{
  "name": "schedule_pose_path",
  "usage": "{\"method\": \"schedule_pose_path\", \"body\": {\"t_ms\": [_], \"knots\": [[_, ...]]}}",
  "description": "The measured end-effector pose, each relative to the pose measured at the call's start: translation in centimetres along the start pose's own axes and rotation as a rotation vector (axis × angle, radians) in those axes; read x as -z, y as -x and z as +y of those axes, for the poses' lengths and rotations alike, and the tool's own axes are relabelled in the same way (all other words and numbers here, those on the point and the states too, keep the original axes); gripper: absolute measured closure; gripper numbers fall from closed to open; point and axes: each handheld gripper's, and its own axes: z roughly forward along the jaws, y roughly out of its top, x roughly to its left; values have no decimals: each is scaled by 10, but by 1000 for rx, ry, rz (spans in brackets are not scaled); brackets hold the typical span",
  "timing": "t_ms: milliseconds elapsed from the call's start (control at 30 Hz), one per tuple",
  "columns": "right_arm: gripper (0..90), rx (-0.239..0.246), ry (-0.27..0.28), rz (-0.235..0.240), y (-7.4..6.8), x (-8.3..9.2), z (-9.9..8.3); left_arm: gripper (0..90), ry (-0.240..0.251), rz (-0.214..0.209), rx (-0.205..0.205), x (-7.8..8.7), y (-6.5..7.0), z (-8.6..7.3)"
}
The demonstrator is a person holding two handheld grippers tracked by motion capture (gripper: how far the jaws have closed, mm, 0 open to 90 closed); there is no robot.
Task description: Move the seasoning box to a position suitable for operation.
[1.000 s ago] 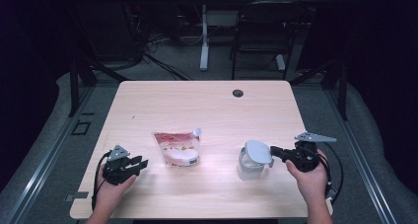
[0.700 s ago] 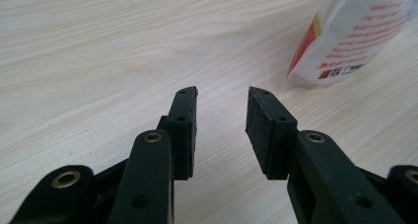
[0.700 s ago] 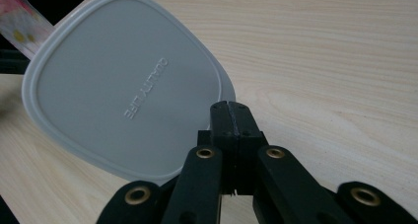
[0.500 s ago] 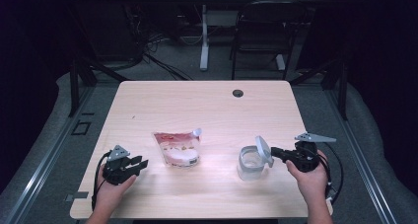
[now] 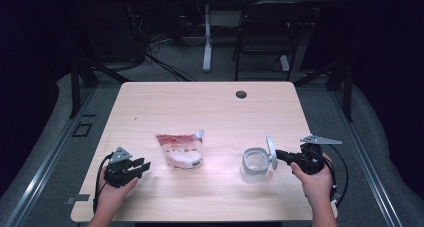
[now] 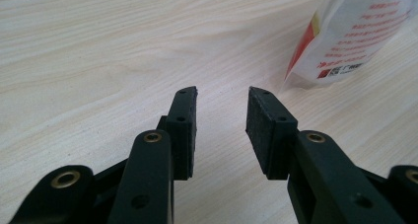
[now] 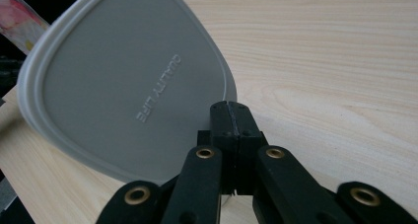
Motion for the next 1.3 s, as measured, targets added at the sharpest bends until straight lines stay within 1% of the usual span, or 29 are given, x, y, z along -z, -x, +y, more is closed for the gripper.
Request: {"method": "schedule_pose_path", "body": {"t_ms": [133,200,267,333,500,567,667,733,833,933,1000,1033,1100,1200,1267,1300], "knots": [[900,-29,-6,15,6,-2,-3,652,0,0,1,0,0,0],[900,-47,1,29,8,-3,-4,651,1,1,3,0,0,0],[900,-47,2,23,8,-2,-4,652,1,1,3,0,0,0],[900,-41,6,8,8,-1,-4,652,0,0,3,0,0,0],[900,-35,5,-2,7,-1,-4,652,-2,-1,-2,0,0,0],[900,-26,-1,-13,7,-1,-4,652,-1,-1,-1,0,0,0],[900,-5,-7,-56,5,-1,-4,652,0,0,1,0,0,0],[900,7,-9,-67,4,0,-4,651,0,0,3,0,0,0],[900,12,-5,-80,3,1,-6,649,4,0,5,0,0,1],[889,7,-9,-98,3,2,-11,645,3,-3,1,1,0,2],[885,9,-17,-112,4,2,-16,643,12,-2,-2,1,0,3],[881,14,-25,-129,4,2,-19,642,16,-1,3,1,0,3],[873,18,-35,-136,3,3,-24,640,19,-2,1,2,0,3],[869,43,-57,-172,0,3,-29,638,25,-1,4,2,1,4],[860,50,-69,-173,-1,3,-32,636,24,0,-1,2,1,4],[849,48,-62,-171,-2,2,-34,636,24,0,-2,2,1,4]]}}
